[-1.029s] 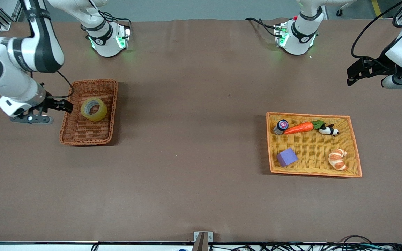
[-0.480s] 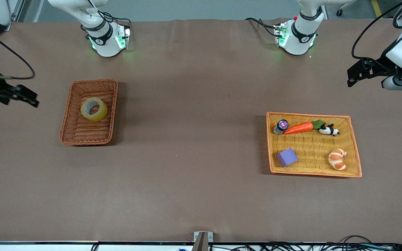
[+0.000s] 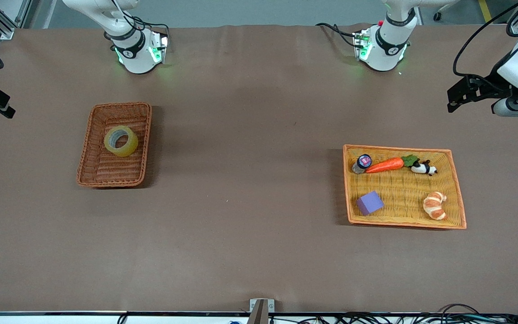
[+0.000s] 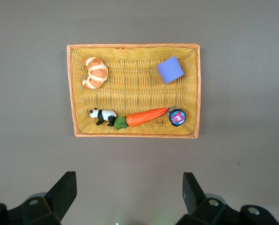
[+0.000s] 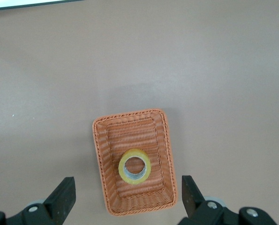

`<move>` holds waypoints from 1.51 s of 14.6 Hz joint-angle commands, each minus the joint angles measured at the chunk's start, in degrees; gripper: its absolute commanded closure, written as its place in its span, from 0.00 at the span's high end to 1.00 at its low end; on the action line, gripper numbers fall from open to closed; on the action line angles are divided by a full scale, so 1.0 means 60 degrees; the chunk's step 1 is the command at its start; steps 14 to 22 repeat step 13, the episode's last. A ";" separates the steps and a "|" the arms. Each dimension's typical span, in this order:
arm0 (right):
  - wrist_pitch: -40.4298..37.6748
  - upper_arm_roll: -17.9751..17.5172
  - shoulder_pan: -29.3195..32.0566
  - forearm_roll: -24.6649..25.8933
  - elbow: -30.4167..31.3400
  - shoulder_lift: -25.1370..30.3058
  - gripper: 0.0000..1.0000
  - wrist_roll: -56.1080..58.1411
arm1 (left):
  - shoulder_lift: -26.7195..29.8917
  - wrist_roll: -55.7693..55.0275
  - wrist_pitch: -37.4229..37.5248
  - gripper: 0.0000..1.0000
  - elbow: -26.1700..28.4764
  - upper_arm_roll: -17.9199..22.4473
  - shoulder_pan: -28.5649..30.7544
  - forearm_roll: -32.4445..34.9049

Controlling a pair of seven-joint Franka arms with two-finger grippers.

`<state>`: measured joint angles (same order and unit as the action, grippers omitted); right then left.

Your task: Move tape to another basket

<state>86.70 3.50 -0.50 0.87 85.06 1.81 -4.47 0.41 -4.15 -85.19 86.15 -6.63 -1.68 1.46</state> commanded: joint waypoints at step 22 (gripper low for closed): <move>-0.0343 -0.0100 -0.0018 -0.0204 -0.0172 -0.0184 1.00 -0.0368 | -0.0127 0.0105 0.0165 1.00 -0.0252 -0.0024 0.0031 -0.0038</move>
